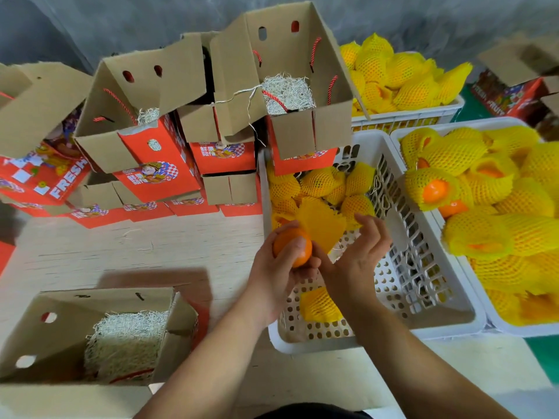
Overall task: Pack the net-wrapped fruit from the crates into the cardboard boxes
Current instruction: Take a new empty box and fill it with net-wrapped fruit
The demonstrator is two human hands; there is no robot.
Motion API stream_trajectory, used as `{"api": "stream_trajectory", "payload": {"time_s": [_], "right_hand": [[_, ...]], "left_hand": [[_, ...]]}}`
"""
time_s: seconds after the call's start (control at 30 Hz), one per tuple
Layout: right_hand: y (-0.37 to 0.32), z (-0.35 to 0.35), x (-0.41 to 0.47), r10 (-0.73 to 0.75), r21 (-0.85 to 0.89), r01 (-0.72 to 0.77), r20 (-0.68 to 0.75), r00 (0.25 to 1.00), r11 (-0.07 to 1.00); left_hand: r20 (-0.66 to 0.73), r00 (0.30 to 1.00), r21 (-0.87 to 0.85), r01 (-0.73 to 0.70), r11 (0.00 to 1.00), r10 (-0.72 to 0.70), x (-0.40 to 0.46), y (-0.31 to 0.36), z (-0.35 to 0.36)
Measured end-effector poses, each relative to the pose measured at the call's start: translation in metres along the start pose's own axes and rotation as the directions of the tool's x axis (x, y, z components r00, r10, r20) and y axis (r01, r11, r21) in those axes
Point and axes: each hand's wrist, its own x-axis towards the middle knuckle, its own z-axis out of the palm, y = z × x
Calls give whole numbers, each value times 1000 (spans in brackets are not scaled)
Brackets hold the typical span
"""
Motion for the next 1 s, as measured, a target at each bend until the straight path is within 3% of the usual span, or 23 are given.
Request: {"api": "stream_trajectory", "payload": {"time_s": [0.1, 0.17, 0.27, 0.37, 0.5, 0.7, 1.0], "right_hand": [[-1, -1, 1, -149, -60, 161, 169, 974, 985], [-1, -3, 5, -45, 73, 24, 301, 953, 997], [2, -6, 11, 179, 214, -264, 349, 920, 940], [3, -8, 10, 217, 255, -332, 392, 894, 908], [5, -8, 12, 217, 243, -302, 324, 921, 922], [5, -14, 14, 272, 299, -339, 244, 931, 892], [-5, -11, 1, 110, 265, -164, 205, 973, 950]], "left_hand": [[-7, 1000, -90, 20, 996, -20, 2, 2, -3], [13, 999, -114, 34, 993, -33, 2, 2, -4], [44, 996, -56, 81, 995, -79, 3, 3, -5], [89, 991, 74, 95, 993, -102, 4, 1, -3], [86, 990, 151, 98, 984, -111, 6, 1, -1], [145, 989, 372, -25, 928, -32, 3, -7, 6], [18, 993, 280, -118, 953, 118, 4, -11, 2]]}}
